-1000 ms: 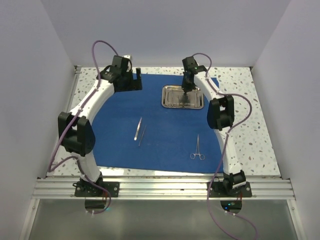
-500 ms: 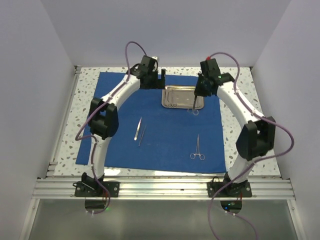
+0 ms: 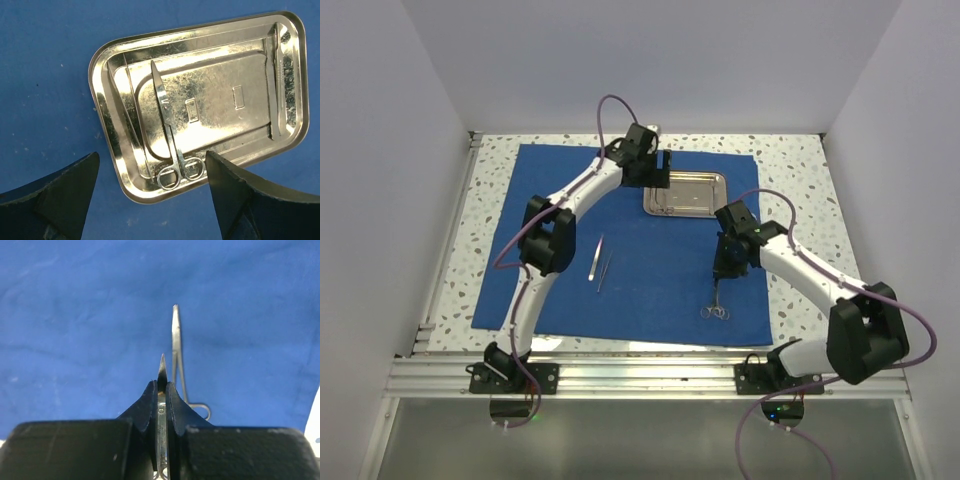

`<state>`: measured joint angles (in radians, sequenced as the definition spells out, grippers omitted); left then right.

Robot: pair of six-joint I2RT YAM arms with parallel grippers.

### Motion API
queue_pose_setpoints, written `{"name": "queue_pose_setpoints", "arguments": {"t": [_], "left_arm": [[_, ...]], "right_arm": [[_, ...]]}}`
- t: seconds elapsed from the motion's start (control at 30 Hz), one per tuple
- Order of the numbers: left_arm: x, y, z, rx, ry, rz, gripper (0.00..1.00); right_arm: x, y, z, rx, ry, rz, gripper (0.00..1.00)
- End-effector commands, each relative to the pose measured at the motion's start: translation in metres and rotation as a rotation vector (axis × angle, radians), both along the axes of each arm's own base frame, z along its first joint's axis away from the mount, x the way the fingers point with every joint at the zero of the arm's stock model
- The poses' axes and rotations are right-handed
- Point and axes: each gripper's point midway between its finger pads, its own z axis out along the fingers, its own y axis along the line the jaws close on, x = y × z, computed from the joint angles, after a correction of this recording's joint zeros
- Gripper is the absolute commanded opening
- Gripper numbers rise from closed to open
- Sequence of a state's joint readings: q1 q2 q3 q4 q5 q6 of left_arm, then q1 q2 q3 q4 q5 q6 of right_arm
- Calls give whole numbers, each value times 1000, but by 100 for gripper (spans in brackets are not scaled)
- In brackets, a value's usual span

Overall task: Open and lay out the surgical kit
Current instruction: Place the medical item in the surgical kit, then pick up the medical item from the container.

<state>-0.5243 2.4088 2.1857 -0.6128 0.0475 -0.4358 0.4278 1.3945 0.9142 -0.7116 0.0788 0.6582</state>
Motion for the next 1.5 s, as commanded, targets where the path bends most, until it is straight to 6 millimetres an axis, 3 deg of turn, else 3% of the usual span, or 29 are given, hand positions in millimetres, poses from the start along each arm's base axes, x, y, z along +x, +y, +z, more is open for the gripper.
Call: {"name": "queue_pose_setpoints", "arguments": {"t": [0.0,0.03,0.1,0.13,0.2,0.37,0.67,0.73,0.9,1.03,1.23,1.33,1.4,1.47], "left_arm": [[15,-16,12,-61,-57,-3,90],[15,-17,10,-58,-55,-3,89],[16,-18,1,-57,-47,0,86],[16,-19,0,-58,-48,1,85],[16,-20,-9,-55,-39,2,77],[17,-20,-17,-38,-40,10,61],[15,-15,-37,24,-30,18,50],[15,-5,-44,79,-33,52,48],[12,10,-70,175,-4,89,44],[8,11,-89,207,31,82,39],[-10,22,-128,284,120,84,31],[-19,28,-144,308,160,82,21],[-23,27,-149,301,177,69,1],[-24,25,-150,293,182,57,0]], "right_arm": [[-6,10,13,45,-34,0,0],[-9,10,14,32,-28,12,0],[-18,6,21,-1,-9,37,39],[-19,3,26,-14,-14,42,74],[-20,-5,44,-40,-45,48,84],[-19,-15,65,-93,-71,63,85],[-7,-7,79,-82,-87,74,84],[-2,-8,83,-91,-97,79,84],[2,-7,87,-91,-103,79,84],[3,-7,87,-86,-101,77,84],[8,-11,88,-83,-97,63,83],[11,-11,89,-84,-98,61,83],[12,-11,90,-81,-98,59,83],[13,-10,90,-78,-97,59,83]]}}
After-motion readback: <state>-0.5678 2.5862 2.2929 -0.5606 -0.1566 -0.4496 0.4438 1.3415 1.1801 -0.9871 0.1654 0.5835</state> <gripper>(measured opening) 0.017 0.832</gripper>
